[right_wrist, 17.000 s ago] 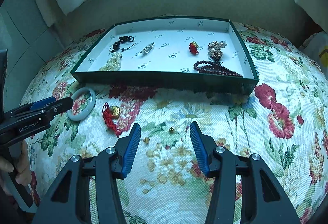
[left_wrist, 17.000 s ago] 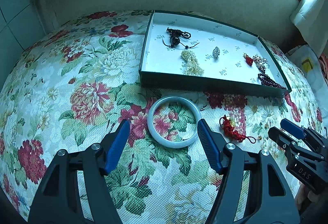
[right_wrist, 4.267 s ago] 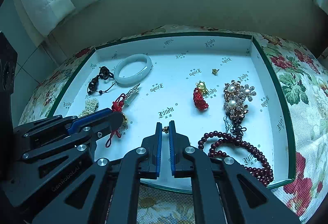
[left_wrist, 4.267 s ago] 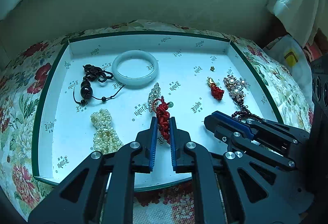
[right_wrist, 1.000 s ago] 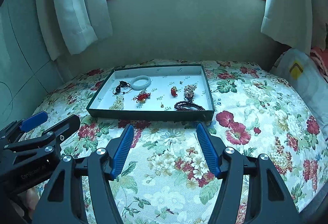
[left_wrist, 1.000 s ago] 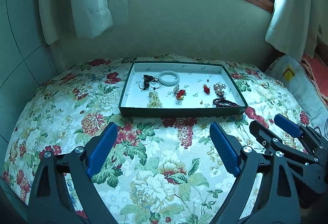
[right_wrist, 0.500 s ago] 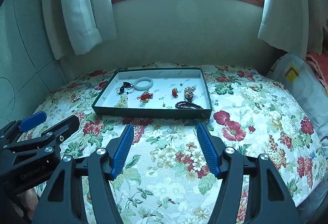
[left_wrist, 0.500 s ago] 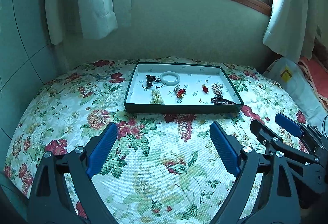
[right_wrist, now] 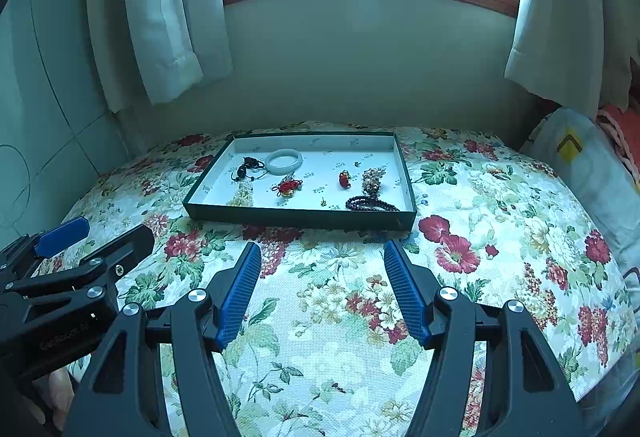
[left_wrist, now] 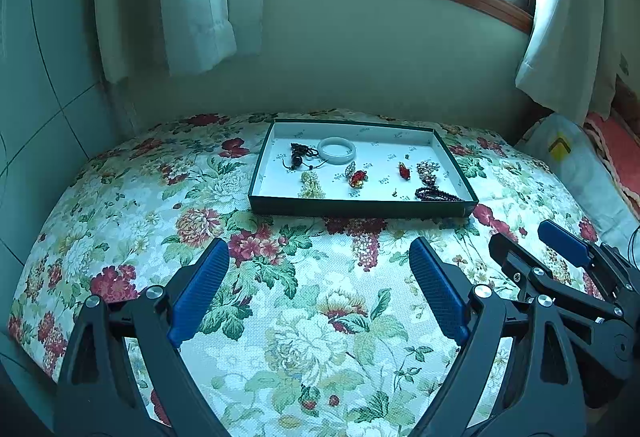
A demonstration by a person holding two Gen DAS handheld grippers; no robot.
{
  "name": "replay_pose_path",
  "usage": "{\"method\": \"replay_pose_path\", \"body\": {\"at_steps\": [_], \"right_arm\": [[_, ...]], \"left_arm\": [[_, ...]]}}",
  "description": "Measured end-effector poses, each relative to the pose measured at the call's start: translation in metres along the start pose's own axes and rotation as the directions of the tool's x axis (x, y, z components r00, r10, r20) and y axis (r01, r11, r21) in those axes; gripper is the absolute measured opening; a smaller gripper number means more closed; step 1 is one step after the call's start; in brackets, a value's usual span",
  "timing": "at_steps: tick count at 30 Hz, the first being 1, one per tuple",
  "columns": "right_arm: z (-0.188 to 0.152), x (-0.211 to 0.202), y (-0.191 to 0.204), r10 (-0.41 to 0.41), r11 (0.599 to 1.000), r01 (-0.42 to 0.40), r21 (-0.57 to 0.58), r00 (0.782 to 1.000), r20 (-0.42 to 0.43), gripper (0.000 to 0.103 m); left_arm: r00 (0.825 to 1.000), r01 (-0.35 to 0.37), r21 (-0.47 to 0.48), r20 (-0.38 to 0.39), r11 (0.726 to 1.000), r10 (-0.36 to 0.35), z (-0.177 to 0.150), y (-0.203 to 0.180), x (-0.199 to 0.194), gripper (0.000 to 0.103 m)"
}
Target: Organize jewelry
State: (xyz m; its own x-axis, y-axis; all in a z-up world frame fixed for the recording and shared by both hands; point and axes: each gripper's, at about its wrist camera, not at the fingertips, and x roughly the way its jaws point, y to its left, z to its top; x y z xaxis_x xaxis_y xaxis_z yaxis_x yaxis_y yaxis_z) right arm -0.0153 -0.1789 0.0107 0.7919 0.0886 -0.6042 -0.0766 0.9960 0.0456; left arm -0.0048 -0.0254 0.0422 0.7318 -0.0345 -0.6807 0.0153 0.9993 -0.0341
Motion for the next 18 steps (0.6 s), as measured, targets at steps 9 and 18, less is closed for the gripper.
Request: {"method": "replay_pose_path", "body": {"at_steps": [9, 18], "right_arm": [[-0.0006, -0.0013, 0.0012, -0.003, 1.000, 0.003, -0.003, 1.000, -0.001, 0.064], [-0.0009, -0.0019, 0.0036, -0.005, 1.000, 0.005, -0.006, 1.000, -0.002, 0.064]], "left_arm": [[1.000, 0.005, -0.001, -0.001, 1.000, -0.005, -0.0011, 0.0026, -0.0009, 0.091], [1.000, 0.002, -0.001, 0.001, 1.000, -0.002, -0.0015, 0.0032, -0.0018, 0.091]]}}
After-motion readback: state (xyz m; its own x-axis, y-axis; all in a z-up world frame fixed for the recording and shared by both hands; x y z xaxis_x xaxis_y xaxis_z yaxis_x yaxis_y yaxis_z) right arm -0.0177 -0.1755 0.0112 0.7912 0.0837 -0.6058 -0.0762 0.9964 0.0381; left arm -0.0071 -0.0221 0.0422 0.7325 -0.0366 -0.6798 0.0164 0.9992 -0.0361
